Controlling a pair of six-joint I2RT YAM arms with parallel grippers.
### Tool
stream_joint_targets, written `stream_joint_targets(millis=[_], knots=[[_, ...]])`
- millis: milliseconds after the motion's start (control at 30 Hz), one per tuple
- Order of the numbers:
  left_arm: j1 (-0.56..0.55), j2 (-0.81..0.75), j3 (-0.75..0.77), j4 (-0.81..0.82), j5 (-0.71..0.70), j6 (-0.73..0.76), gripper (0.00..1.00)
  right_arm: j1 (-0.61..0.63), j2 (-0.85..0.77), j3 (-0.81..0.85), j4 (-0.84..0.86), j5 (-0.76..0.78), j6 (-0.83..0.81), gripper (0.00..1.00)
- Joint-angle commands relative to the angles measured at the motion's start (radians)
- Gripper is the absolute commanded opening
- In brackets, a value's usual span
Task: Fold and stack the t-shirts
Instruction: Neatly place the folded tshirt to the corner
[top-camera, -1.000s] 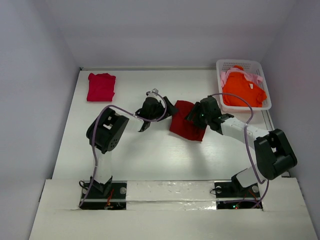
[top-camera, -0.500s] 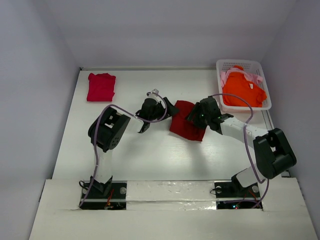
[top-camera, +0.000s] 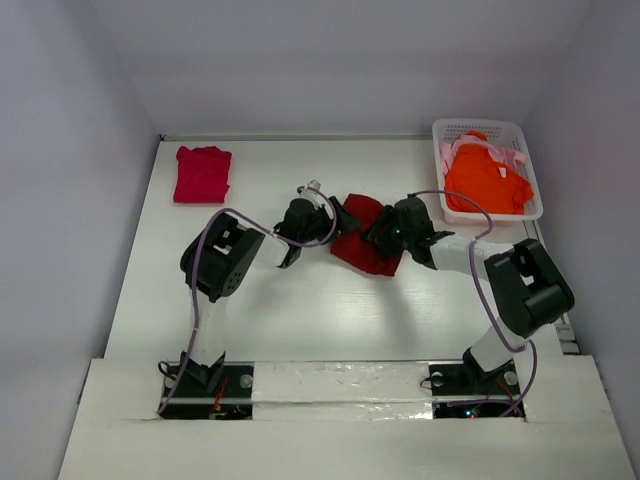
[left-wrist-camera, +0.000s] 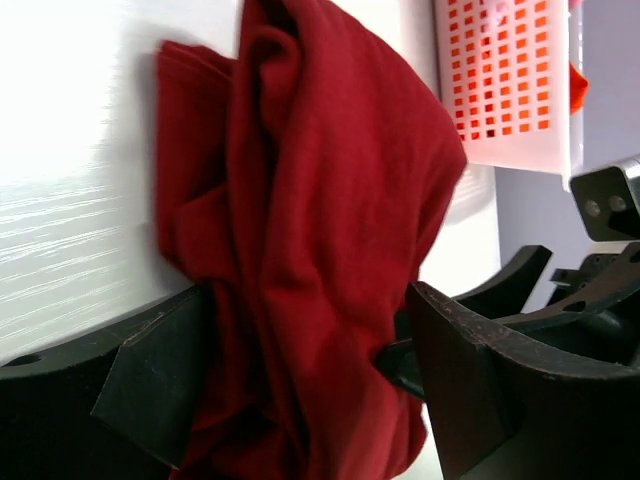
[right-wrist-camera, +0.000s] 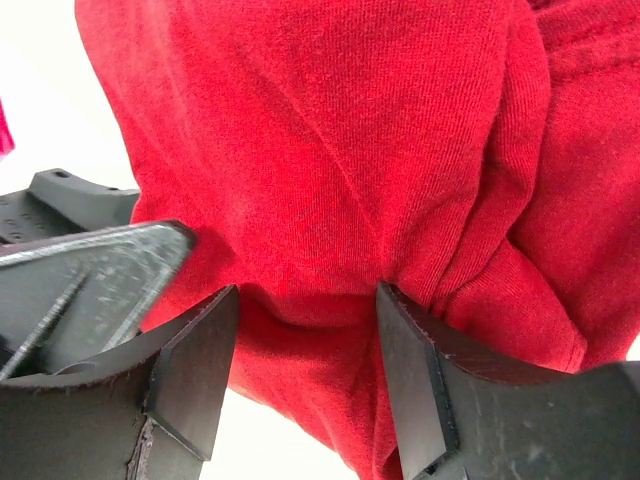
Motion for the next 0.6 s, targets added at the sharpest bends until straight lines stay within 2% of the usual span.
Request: stream_joint_targets(millis=[0,400,500,533,567], knots=[[-0.032,0.085,-0.018,-0.164,0.029,-0.003,0.75,0.013,0.075,-0.057,-0.003,-0.008,0.004,0.63],[-0.071,0.140,0.015,-0.037,0.085,-0.049,0.73,0.013,0.046,-0.068,-0.030,0.019,-0.009,0.63],[-0.071,0.143,0.005,-0.020,0.092,-0.049,0.59,0.013,0.042,-0.067,-0.033,0.019,-0.007,0.63],[-0.071,0.143,-0.001,-0.020,0.093,-0.049,0.52,0.013,0.040,-0.066,-0.033,0.018,-0.007,0.63],[-0.071,0.140,-0.003,-0.020,0.092,-0.049,0.41,0.013,0.040,-0.065,-0.036,0.019,-0.007,0.63]])
